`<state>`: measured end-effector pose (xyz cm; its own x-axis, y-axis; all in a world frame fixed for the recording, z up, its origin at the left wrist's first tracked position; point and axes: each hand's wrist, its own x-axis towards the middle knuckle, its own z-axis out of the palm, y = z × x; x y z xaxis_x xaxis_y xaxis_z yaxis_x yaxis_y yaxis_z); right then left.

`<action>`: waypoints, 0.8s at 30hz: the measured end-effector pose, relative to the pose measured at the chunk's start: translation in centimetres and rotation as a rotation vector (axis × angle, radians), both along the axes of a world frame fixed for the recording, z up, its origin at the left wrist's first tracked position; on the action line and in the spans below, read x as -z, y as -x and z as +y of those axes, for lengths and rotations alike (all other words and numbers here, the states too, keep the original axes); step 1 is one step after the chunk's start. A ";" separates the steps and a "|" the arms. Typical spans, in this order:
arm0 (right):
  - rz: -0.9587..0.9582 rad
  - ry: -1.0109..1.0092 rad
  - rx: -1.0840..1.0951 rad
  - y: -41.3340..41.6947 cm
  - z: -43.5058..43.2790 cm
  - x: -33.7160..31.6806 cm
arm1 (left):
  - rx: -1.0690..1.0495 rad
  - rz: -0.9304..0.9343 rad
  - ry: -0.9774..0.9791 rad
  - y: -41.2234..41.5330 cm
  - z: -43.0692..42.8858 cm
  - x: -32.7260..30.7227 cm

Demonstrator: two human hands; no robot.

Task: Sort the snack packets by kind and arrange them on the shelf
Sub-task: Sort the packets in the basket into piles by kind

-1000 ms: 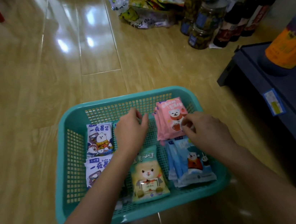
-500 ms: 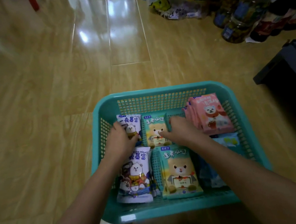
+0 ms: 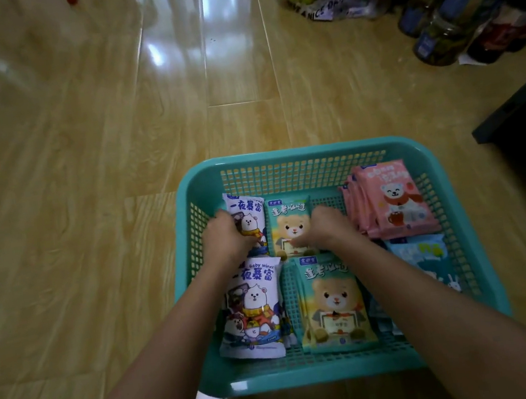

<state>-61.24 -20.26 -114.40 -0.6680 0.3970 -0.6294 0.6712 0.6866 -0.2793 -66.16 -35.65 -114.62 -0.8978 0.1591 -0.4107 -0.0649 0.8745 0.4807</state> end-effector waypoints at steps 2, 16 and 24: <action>-0.006 0.036 0.045 -0.1 0.0 0.1 | -0.044 -0.061 -0.082 0.4 -0.2 -0.1; 0.525 0.172 0.130 -3.4 1.2 -6.2 | -0.312 -0.126 -0.779 -0.3 -2.4 -6.5; 0.264 0.517 0.284 -12.4 0.5 -6.7 | -0.253 -0.281 -0.691 -8.0 -6.2 -5.8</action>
<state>-48.87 -19.77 -107.67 -0.7404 0.2706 -0.6153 0.6701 0.2248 -0.7074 -58.17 -41.85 -108.84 -0.8181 0.2652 -0.5102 -0.4219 0.3261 0.8460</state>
